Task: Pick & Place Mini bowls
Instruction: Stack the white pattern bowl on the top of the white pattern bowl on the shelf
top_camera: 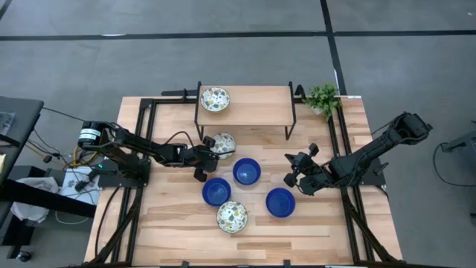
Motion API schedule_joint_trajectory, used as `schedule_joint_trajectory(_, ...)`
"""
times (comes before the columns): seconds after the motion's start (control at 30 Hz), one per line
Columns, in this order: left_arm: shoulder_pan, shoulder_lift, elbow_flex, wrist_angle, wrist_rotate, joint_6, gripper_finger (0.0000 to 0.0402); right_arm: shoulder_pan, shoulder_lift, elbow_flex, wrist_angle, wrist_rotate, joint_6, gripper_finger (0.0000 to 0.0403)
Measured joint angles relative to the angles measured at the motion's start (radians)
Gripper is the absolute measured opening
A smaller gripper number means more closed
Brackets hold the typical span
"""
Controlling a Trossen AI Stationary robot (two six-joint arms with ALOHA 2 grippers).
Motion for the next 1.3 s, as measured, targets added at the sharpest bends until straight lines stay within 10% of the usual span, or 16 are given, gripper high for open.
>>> schedule_joint_trajectory(1.3, -0.003, 0.0, 0.001, 0.013, -0.002, -0.003, 0.0013, 0.0, 0.0, 0.0, 0.0, 0.0, 0.0, 0.0)
